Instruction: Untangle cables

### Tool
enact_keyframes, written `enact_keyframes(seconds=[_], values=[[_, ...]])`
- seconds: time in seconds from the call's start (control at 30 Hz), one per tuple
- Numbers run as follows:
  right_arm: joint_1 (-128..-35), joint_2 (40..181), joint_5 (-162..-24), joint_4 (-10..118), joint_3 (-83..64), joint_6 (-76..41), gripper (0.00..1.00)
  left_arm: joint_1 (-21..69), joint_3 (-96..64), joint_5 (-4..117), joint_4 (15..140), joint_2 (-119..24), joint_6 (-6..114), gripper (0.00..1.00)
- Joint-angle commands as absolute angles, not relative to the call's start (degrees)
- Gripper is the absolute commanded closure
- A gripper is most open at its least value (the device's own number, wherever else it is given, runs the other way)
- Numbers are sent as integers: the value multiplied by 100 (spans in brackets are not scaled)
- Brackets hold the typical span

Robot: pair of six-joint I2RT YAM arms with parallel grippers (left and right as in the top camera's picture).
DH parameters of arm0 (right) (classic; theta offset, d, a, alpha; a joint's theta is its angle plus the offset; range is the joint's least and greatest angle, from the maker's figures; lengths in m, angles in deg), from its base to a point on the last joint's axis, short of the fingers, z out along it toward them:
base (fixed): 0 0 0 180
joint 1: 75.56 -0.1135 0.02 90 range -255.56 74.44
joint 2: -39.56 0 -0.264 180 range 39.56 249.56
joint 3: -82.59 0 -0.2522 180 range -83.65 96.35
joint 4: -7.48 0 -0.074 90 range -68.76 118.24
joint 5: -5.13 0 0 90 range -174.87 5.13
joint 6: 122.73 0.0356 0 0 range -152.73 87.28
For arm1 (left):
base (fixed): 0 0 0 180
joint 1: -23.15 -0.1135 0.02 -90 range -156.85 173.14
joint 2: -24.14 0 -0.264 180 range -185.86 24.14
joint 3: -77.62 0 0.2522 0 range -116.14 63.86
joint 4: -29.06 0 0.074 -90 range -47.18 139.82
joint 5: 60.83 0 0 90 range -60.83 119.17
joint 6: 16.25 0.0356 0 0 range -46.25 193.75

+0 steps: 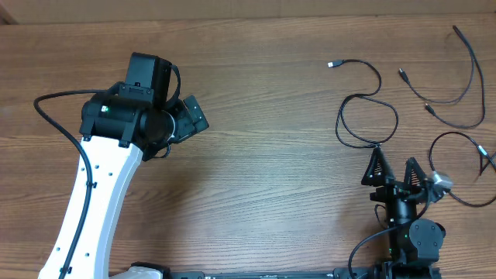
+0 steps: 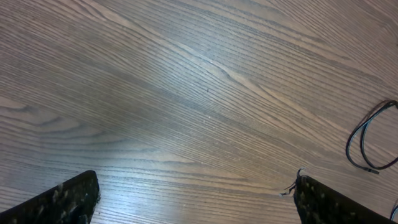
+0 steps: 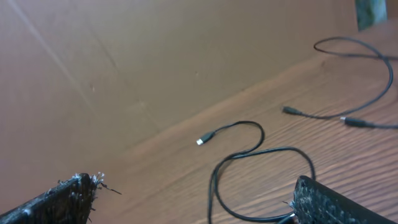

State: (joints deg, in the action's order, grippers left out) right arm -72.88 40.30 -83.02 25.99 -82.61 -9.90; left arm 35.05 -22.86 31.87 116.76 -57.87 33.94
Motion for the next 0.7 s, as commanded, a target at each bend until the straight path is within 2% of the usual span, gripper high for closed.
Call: enact_keyframes(seconds=[0.0,0.17,0.67], values=[[-7249,3973,-8519,2597,-8320,-2168,0,3507,-2303,3108,11671,-5794,3520,1],[-7249,3973,-8495,2597,-8320,-3016,0,3507,-2303,3108,11671,-5794,3523,0],[-7249,3973,-8495,2597,-8320,-3344,0,3507,-2303,3106,11671,-5794,3520,0]])
